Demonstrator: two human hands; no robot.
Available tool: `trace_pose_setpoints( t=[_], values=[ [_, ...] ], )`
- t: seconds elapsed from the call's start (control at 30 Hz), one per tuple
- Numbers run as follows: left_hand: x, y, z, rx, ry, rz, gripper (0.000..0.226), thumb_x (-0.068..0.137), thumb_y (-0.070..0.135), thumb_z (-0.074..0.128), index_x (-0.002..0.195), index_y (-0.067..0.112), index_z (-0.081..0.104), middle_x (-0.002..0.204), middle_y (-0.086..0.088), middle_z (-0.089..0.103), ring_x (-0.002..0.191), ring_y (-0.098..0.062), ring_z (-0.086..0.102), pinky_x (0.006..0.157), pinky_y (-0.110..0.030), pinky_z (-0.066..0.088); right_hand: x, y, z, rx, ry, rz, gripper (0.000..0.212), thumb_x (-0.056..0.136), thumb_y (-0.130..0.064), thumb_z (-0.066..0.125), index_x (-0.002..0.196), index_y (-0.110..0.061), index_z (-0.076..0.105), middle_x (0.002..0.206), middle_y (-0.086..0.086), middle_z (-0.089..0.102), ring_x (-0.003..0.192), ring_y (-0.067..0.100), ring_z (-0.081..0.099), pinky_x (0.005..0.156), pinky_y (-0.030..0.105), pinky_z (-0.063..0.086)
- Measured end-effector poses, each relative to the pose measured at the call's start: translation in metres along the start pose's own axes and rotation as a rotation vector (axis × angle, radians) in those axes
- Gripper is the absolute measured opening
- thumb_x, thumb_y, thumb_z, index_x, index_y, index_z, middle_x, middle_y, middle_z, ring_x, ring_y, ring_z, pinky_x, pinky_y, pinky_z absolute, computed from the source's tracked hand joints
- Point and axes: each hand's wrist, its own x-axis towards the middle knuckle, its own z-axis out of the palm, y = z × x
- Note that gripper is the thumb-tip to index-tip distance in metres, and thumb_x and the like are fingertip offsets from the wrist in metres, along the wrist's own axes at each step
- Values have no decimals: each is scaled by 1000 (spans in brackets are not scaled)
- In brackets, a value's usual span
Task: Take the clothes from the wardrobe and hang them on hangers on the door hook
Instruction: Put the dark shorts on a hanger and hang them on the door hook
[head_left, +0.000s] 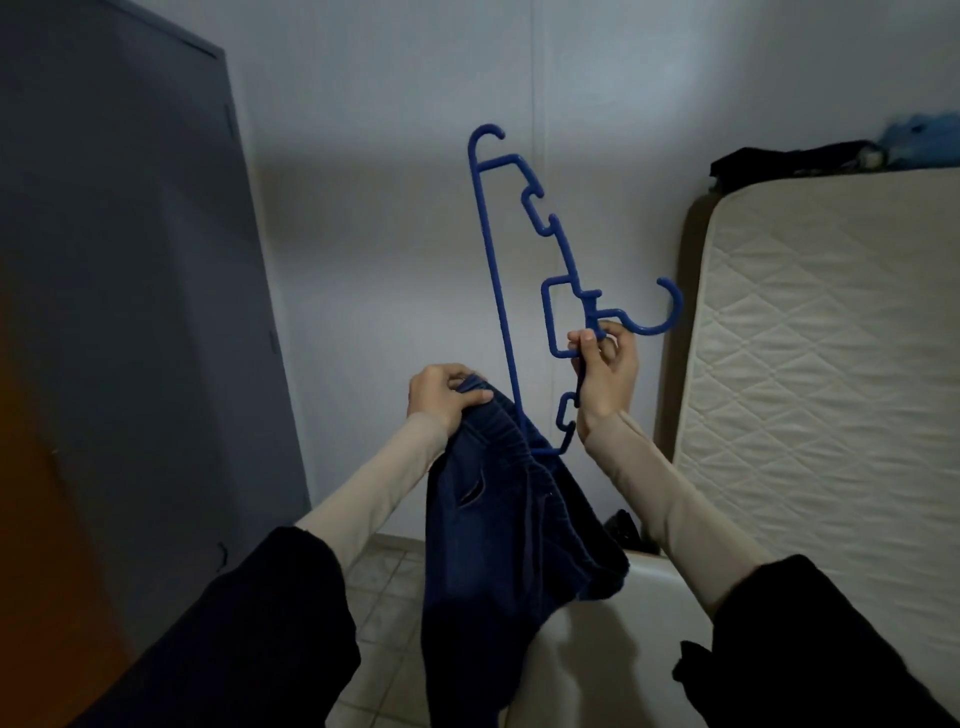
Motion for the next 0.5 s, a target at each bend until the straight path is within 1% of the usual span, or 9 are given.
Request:
trace_pose_setpoints(
  t=[0.07,0.13,0.2,0.23,0.3,0.33,0.4,0.47,0.5],
  values=[
    [1,9,-2,-61,-17,22,22,71,2,75,92,2,70,85,-5,65,74,-9,58,62,-2,45,-1,1,-3,42,-16,7,13,93,-7,49,92,-20,49,85,0,63,87,14,61,95,36,47],
    [3,16,-5,-128,5,30,23,71,-1,74,93,0,70,87,-6,65,72,-8,58,60,1,45,-1,3,-9,50,-55,17,16,89,-4,55,86,-20,51,87,2,64,87,16,62,94,36,48],
    [7,21,-11,-181,47,36,23,71,-1,74,93,-2,69,89,-7,66,74,-12,60,62,-2,47,0,6,-19,20,-119,49,18,84,0,61,83,-16,54,87,4,63,87,17,61,91,34,50],
    [9,22,-15,-201,66,40,23,71,-1,74,93,-1,69,89,-8,66,74,-12,61,64,-4,48,0,8,-25,-11,-157,63,18,82,1,63,82,-15,55,86,4,63,85,15,61,87,29,51],
    [13,26,-23,-223,88,51,21,71,-1,74,91,2,69,88,-8,67,69,-7,61,67,-11,51,0,10,-38,-111,-246,74,16,78,2,66,82,-12,61,84,5,64,81,11,62,77,18,50],
    [14,28,-26,-229,90,62,20,71,-1,74,90,4,69,87,-7,67,66,-3,62,68,-13,51,0,12,-43,-156,-288,75,15,77,3,67,83,-10,63,84,6,65,79,9,63,74,14,50],
    [16,33,-31,-236,89,83,20,71,-2,73,89,4,68,85,-5,66,63,-1,62,66,-10,51,-2,15,-51,-203,-323,81,16,75,5,68,85,-8,66,83,7,67,76,6,65,72,12,51],
    [16,39,-35,-245,88,97,22,72,-2,73,93,0,68,86,-5,66,70,-8,62,68,-9,51,-2,17,-56,-235,-335,89,16,75,4,69,87,-6,67,84,7,68,75,4,65,71,11,50],
    [17,42,-37,-250,92,102,24,72,-2,73,95,-1,67,87,-5,66,73,-11,61,71,-11,52,-2,18,-59,-254,-345,91,16,74,4,69,87,-5,67,84,8,67,74,3,65,70,11,50]
  ],
)
